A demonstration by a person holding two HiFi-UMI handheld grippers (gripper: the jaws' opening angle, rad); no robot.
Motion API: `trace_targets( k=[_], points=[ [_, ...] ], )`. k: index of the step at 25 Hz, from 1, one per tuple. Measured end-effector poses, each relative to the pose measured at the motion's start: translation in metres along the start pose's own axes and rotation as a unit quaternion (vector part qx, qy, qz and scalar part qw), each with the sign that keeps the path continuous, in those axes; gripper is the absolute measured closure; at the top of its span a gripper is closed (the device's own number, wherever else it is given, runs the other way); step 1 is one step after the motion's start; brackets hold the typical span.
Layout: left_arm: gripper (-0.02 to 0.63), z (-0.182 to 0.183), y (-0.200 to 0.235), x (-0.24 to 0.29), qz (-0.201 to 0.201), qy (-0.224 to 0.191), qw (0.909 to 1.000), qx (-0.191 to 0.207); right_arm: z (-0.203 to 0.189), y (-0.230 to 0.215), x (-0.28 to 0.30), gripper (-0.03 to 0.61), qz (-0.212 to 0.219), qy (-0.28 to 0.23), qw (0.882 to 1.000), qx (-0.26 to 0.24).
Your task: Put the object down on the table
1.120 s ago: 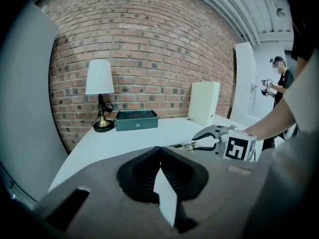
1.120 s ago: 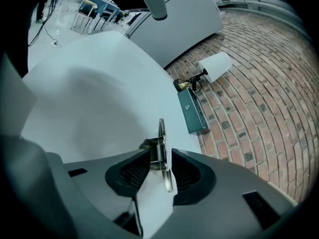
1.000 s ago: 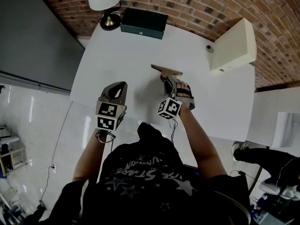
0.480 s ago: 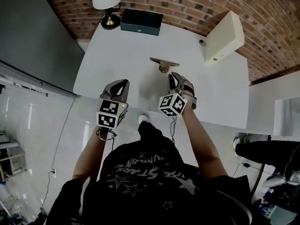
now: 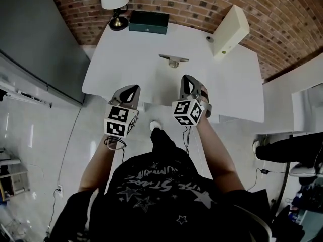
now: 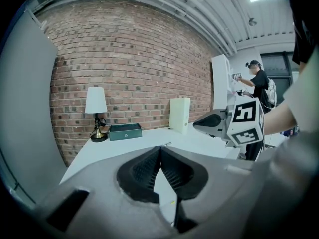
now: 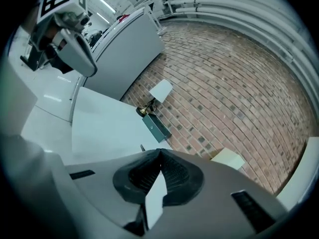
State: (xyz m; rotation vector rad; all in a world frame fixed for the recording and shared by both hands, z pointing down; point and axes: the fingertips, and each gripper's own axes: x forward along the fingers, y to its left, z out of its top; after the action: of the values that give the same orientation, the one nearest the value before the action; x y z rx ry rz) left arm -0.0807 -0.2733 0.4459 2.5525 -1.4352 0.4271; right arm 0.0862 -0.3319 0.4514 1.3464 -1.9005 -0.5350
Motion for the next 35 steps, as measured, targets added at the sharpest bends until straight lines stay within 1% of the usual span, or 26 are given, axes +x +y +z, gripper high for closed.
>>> trace_targets(
  k=[6,8,11,15,18,22,25,27,29,32,35],
  points=[
    [0.594,-0.013,-0.024,-0.045,-0.018,-0.01,0.9998,0.007,0.015,0.009,-0.057,0.577,-0.025,-0.005,0.999,0.039],
    [0.594,-0.018,-0.032,-0.061,-0.025,-0.014,0.9996,0.008,0.017,0.015,-0.078,0.577,-0.031,-0.005,0.998,0.063],
    [0.594,-0.025,-0.041,-0.082,-0.035,-0.017,0.9992,0.003,0.018,0.024,-0.108,0.577,-0.033,-0.001,0.993,0.113],
    [0.594,-0.037,-0.054,-0.107,-0.047,-0.017,0.9988,0.001,0.008,0.036,-0.144,0.577,-0.03,0.022,0.984,0.173],
    [0.594,-0.049,-0.065,-0.117,-0.056,-0.013,0.9983,0.009,-0.003,0.045,-0.166,0.577,-0.028,0.036,0.98,0.195],
    [0.594,-0.057,-0.087,-0.124,-0.071,-0.008,0.9973,0.016,-0.018,0.046,-0.189,0.577,-0.029,0.048,0.972,0.228],
    [0.594,-0.06,-0.105,-0.125,-0.078,-0.007,0.9964,0.032,-0.03,0.042,-0.201,0.577,-0.03,0.054,0.97,0.236],
    [0.594,-0.062,-0.116,-0.124,-0.081,-0.005,0.9961,0.033,-0.036,0.038,-0.205,0.577,-0.028,0.054,0.969,0.239],
    [0.594,-0.061,-0.124,-0.122,-0.081,-0.005,0.9963,0.029,-0.041,0.034,-0.209,0.577,-0.025,0.053,0.968,0.244],
    [0.594,-0.057,-0.133,-0.121,-0.069,-0.005,0.9973,0.022,-0.047,0.029,-0.216,0.577,-0.015,0.048,0.967,0.249],
    [0.594,-0.055,-0.144,-0.123,-0.057,-0.005,0.9984,0.003,-0.051,0.024,-0.225,0.577,-0.002,0.043,0.968,0.248]
  ],
)
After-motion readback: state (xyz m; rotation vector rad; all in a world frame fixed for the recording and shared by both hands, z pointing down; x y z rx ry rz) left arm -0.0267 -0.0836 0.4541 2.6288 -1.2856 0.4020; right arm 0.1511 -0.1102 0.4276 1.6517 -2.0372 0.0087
